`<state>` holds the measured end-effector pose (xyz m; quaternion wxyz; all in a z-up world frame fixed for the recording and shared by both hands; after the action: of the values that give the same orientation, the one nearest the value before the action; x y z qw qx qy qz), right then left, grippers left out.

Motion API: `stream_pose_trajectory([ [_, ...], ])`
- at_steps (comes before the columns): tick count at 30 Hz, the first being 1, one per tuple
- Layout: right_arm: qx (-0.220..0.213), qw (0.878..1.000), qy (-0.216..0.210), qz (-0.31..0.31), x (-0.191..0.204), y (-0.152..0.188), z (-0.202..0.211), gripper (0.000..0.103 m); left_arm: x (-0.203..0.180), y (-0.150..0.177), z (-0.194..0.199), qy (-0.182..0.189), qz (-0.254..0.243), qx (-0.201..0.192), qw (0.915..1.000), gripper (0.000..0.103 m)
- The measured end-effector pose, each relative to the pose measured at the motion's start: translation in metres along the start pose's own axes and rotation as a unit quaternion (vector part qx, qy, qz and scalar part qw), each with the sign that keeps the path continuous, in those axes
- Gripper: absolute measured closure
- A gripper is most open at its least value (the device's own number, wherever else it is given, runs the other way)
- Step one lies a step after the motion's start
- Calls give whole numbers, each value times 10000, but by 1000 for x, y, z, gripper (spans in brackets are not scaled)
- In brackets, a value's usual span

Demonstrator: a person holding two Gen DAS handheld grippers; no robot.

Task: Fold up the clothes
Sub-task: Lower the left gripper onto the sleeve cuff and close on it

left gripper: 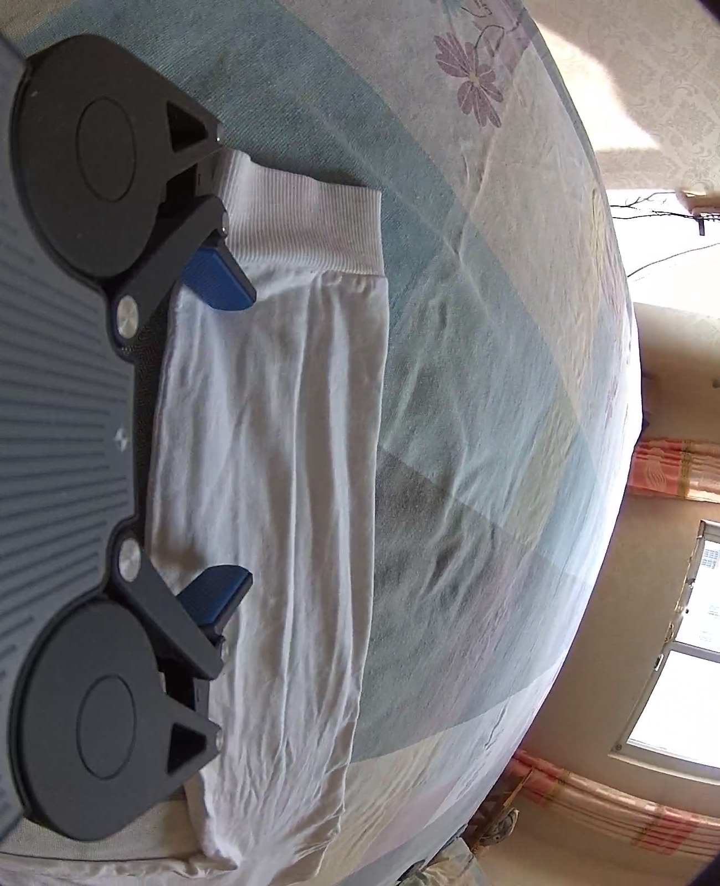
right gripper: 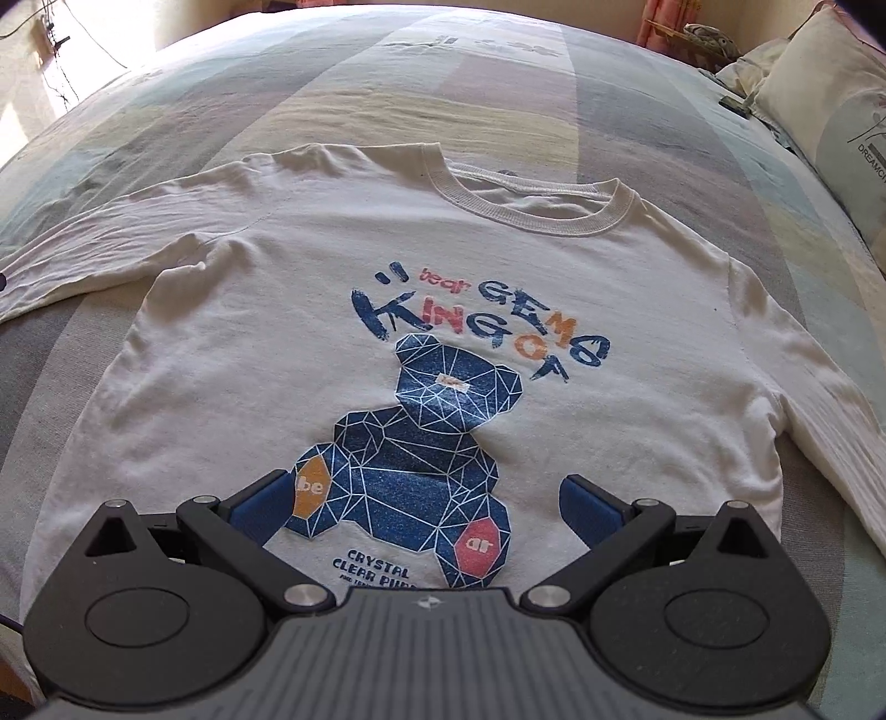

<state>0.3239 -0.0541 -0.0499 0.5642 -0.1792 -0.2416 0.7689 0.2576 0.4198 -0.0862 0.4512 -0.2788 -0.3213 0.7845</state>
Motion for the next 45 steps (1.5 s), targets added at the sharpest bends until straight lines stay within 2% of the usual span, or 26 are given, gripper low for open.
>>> stream_pose_trajectory([
  [2,55,10000,-60,-15,4,-1,-2,0,1,3,9,-1,-95,44,9999,4],
  [5,172,9998,-94,-34,7,0,-7,0,2,-1,25,-35,174,-74,9998,5],
  [6,200,9997,-103,-52,7,0,-9,0,2,-2,30,-11,286,-116,9995,5],
  [9,302,9992,-211,-173,8,2,-14,0,3,-2,37,452,861,-204,9951,5],
  [11,369,9986,-275,-248,8,3,-16,0,3,2,37,583,1094,-226,9920,5],
  [14,444,9981,-302,-296,8,6,-19,0,7,12,34,456,1443,-191,9883,5],
  [17,486,9982,-271,-235,9,11,-22,0,19,26,31,469,1978,-135,9790,5],
  [20,455,9986,-238,-89,12,13,-23,0,30,29,31,654,2423,-286,9676,4],
  [25,467,9987,-203,-23,12,14,-24,0,45,25,22,936,3182,-326,9428,4],
  [31,422,9989,-194,-44,12,15,-23,0,61,21,9,1026,3824,-537,9167,3],
  [39,407,9991,-145,-41,13,18,-20,0,55,25,-4,1304,4099,-755,8996,3],
  [40,406,9991,-142,-42,13,18,-19,0,52,26,-6,1323,4081,-779,8999,3],
  [43,395,9991,-142,-46,13,19,-19,0,27,25,-8,1204,3440,-805,9277,3],
  [45,406,9991,-118,-44,14,19,-19,0,23,23,-9,1142,3284,-858,9337,3],
])
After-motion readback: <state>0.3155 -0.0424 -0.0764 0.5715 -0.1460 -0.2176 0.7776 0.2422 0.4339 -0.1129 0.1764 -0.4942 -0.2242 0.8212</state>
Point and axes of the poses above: each gripper's, at about its wrist camera, not at the fingertips, and z roughly against the way its jaws point, x to its left, y to its underside, the point moved 2 cm from there along -z, roughly the way its jaws point, and after that the axes turned 6 degrees about -x, right-handed, at the moved point
